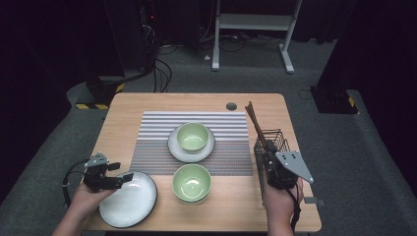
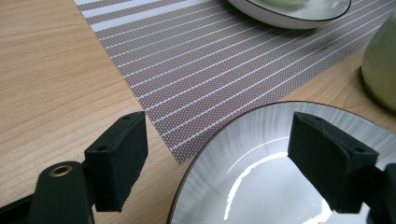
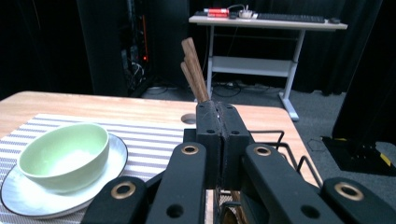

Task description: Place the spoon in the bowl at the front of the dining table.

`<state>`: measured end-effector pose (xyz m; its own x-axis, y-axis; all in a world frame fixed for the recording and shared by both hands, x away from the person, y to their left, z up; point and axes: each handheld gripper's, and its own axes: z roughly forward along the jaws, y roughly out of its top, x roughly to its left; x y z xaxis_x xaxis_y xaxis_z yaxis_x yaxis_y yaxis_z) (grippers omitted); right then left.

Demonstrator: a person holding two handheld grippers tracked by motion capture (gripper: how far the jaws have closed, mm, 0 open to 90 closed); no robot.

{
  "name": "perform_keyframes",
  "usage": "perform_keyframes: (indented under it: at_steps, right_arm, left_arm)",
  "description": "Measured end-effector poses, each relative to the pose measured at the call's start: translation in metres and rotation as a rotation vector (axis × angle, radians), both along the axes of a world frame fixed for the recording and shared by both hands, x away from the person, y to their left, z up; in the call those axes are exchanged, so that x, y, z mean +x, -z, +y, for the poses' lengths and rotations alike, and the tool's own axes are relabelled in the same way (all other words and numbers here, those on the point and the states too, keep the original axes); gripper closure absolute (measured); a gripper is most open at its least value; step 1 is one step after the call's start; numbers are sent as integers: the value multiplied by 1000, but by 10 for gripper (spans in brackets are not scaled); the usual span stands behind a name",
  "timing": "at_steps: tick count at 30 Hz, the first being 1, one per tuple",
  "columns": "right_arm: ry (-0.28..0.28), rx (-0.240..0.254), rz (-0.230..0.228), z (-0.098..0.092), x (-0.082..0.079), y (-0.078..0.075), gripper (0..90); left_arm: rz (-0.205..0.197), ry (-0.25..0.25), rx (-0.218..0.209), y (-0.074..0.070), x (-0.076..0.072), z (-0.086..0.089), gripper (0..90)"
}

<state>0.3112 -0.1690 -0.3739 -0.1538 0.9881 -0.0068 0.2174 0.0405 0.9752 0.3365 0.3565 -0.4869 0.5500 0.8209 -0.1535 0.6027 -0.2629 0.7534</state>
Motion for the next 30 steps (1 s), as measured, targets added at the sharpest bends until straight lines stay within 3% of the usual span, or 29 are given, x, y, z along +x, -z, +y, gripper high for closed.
perform_keyframes:
  at_steps: [12,30]
  right_arm:
    - [8,14,-62,1,-6,-10,889]
    - [-2,21,-170,6,-15,-28,892]
  left_arm:
    - [-34,-13,-29,-4,-2,4,195]
    - [-56,-19,-21,-6,-3,6,185]
